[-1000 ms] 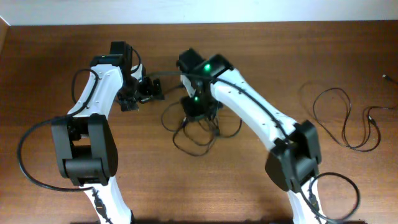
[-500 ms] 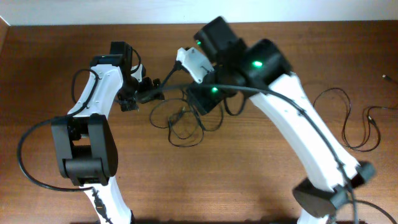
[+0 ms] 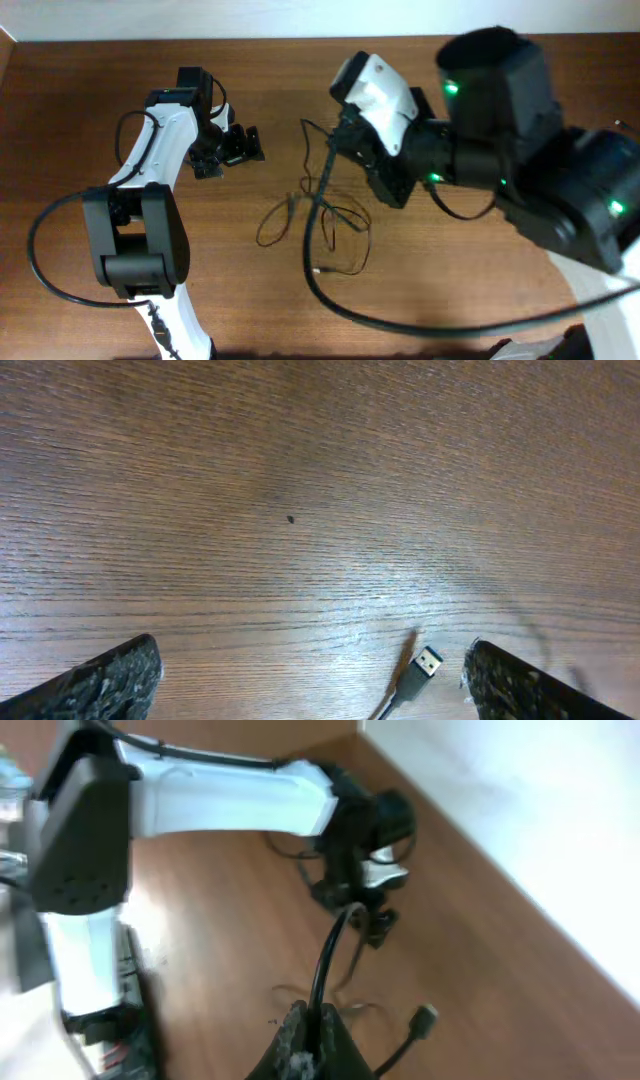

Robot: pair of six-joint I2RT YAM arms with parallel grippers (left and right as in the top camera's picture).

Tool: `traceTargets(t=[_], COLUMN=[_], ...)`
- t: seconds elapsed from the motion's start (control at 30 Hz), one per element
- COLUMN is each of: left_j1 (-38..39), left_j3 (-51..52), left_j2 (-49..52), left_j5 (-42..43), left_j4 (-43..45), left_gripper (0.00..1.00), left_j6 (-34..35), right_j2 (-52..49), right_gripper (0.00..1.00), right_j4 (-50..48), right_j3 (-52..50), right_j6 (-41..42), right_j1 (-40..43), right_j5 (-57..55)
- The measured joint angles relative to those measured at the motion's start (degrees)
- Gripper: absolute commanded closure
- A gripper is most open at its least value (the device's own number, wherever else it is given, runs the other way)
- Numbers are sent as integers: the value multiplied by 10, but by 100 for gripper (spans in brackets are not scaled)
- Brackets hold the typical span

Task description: Untangle cables

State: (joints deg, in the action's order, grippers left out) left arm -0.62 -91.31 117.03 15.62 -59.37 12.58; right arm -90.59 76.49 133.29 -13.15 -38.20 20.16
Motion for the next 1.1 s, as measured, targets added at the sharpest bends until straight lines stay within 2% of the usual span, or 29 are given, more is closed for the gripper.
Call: traceTargets(t=[0.07,0.5,0.7,0.73,0.77,0.83,0.93,1.07,1.1], left_j1=[0,0,0,0,0,0,4,21,29], left_j3=[0,0,0,-1,-1,-1,-1,-1,-1], left_j2=[0,0,0,0,0,0,0,0,0], left_j5=[0,0,0,0,3,38,118,237,267], left_j4=[0,0,38,41,34,12,-2,0,0], left_gripper=[1,1,1,3,9,3,3,6,16], left_j6=[0,0,0,5,13,28,35,37,37], right_j2=[8,1,1,1,1,1,1,1,1], right_gripper=[96,96,96,96,96,96,96,96,96], right_j4=[0,-41,-24,-24,-25,-27,-25,-18,-16], right_j3=[0,0,0,0,0,0,0,0,0], right_j6=[-7,-10,-10,-10,-11,-11,-11,-12,-12], right_j1=[0,0,0,0,0,0,0,0,0], right_j5=[-35,-72,-72,-72,-72,-71,-71,-71,-71])
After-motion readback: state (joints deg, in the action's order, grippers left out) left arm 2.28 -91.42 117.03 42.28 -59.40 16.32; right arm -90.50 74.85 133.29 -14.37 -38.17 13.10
